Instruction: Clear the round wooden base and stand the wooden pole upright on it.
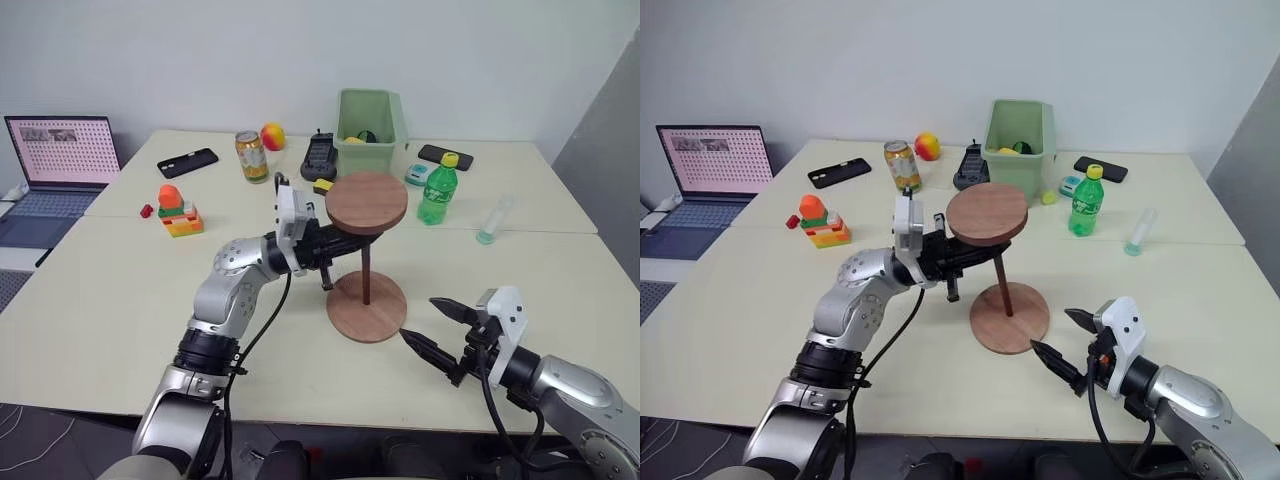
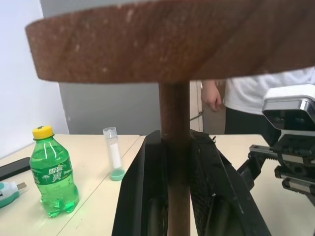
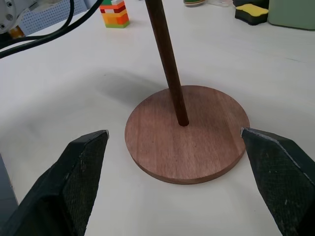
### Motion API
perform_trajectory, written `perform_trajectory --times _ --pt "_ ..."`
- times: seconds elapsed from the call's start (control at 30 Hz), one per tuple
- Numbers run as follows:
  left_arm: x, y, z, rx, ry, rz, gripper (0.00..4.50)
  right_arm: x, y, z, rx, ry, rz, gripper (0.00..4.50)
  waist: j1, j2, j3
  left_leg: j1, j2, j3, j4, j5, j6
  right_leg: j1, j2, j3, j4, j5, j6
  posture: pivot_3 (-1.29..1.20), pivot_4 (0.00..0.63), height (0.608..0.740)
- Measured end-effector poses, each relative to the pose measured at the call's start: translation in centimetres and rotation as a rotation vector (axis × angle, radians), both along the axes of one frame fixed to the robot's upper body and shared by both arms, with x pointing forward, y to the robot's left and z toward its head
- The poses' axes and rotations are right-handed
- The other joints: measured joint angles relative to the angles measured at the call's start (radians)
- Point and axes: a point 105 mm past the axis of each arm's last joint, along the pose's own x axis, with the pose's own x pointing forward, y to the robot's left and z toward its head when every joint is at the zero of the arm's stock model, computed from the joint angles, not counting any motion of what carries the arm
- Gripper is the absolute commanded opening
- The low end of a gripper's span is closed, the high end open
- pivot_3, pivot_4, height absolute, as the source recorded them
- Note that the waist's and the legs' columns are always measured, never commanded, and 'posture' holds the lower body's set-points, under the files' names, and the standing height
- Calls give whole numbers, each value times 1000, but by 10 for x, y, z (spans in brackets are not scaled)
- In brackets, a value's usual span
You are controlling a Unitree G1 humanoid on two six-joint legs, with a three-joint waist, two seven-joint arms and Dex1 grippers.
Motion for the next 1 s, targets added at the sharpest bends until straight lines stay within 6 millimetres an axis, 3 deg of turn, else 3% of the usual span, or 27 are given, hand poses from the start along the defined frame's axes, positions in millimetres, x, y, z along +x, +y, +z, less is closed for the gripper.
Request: perform_trajectory --times 0.03,0.13,0.17,0.23,0.27,0.3,0.37,0.4,0.5,0.6,0.67,0.73,0.9,1.0 --pt "0 0 0 4 0 1 248 0 0 0 2 2 0 4500 0 0 -1 0 0 0 0 0 0 0 0 0 0 0 0 0 150 740" --pt "2 1 -6 51 4 16 998 1 1 1 4 -2 3 4500 0 0 -2 0 0 0 0 0 0 0 0 0 -1 0 0 0 150 740" --pt "5 4 -21 120 42 34 1172 1 1 2 4 -5 4 4500 -1 1 -1 0 0 0 -1 0 0 0 0 0 -1 0 0 0 150 740" --pt "7 15 -72 226 229 83 1569 2 1 3 5 -9 5 4500 -5 11 8 -2 -1 1 -1 0 0 -6 0 2 0 -1 1 0 150 740" --pt "4 19 -90 247 311 90 1693 2 1 2 5 -4 4 4500 -6 14 16 -6 -1 2 -1 0 0 -14 0 3 4 -1 1 0 150 740" --pt "2 19 -97 254 353 89 1942 3 0 0 3 4 1 4500 -5 8 24 -21 -1 0 1 1 -1 -26 1 0 6 0 0 0 150 740" --pt "3 18 -93 251 364 73 2294 6 1 3 3 -9 8 4500 -1 -1 29 -38 2 -3 5 3 -3 -41 3 -4 9 5 -6 0 150 740" --pt "3 17 -80 239 334 56 2481 9 2 6 4 -23 14 4500 2 -2 30 -41 2 -3 4 3 -4 -44 1 -4 8 5 -6 0 150 740" --pt "4 20 -42 203 248 28 3162 12 1 6 4 -21 25 4500 3 0 31 -41 0 -2 1 2 -3 -44 -2 -3 3 4 -5 0 150 740" --pt "-6 31 -25 236 232 -14 3730 15 0 5 -5 -11 47 4500 -1 1 32 -40 -1 -1 1 1 -1 -44 -5 0 4 4 -4 0 150 740" --pt "-13 45 -18 302 234 -36 4072 18 -5 5 -30 -7 61 4500 -6 2 36 -39 -2 -1 1 1 0 -43 -5 0 5 4 -4 0 150 740" --pt "-21 71 -11 419 249 -54 4468 17 -12 4 -72 23 129 4500 -7 2 40 -38 -2 -1 2 1 0 -43 -3 -1 5 4 -5 0 150 740" --pt "-14 132 9 653 198 128 4468 26 -41 17 -158 59 219 4500 -4 4 45 -37 -2 0 1 1 0 -43 -3 -2 4 4 -5 0 150 740" --pt "-8 159 -2 716 233 244 4468 35 -54 25 -172 76 262 4500 -2 4 48 -39 -2 0 1 1 1 -43 -4 -2 4 4 -5 0 150 740"
